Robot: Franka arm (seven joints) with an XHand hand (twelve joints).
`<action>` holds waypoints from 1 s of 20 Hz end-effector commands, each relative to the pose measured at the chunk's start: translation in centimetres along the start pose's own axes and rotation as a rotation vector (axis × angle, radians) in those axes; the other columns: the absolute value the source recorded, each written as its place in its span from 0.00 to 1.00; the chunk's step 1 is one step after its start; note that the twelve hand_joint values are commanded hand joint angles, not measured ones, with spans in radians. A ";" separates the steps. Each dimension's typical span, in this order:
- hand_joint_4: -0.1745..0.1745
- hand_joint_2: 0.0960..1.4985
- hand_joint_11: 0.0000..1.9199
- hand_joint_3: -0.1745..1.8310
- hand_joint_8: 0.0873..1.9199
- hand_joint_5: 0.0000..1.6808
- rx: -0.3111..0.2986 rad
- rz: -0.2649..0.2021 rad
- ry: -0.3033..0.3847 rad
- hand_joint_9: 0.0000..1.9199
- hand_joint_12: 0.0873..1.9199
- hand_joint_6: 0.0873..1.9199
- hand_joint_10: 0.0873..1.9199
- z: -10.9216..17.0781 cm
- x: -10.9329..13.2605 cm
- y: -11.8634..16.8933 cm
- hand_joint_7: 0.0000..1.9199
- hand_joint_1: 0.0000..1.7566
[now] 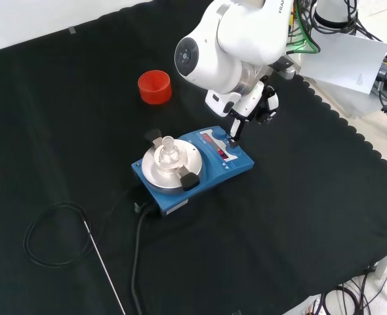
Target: Turn on the heater.
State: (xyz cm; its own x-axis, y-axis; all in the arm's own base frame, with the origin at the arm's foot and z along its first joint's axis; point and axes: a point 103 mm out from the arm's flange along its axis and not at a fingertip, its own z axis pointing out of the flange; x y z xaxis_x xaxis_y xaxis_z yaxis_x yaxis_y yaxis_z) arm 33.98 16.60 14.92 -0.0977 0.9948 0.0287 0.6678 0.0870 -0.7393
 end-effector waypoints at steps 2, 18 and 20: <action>0.38 0.40 0.66 0.64 0.86 0.24 0.009 -0.009 0.001 0.91 0.68 0.09 0.83 0.1 0.3 0.1 0.86 0.84; 0.36 0.40 0.66 0.64 0.86 0.25 0.026 -0.001 0.001 0.91 0.68 0.09 0.83 0.3 0.1 0.5 0.86 0.84; 0.36 0.40 0.66 0.64 0.86 0.25 0.018 0.002 -0.002 0.91 0.68 0.10 0.83 0.0 0.3 0.3 0.86 0.84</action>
State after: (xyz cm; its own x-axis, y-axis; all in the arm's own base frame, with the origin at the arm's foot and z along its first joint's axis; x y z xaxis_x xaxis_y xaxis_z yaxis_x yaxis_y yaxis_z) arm 33.97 17.09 14.23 -0.0993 0.9947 0.0283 0.6437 0.0859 -0.7604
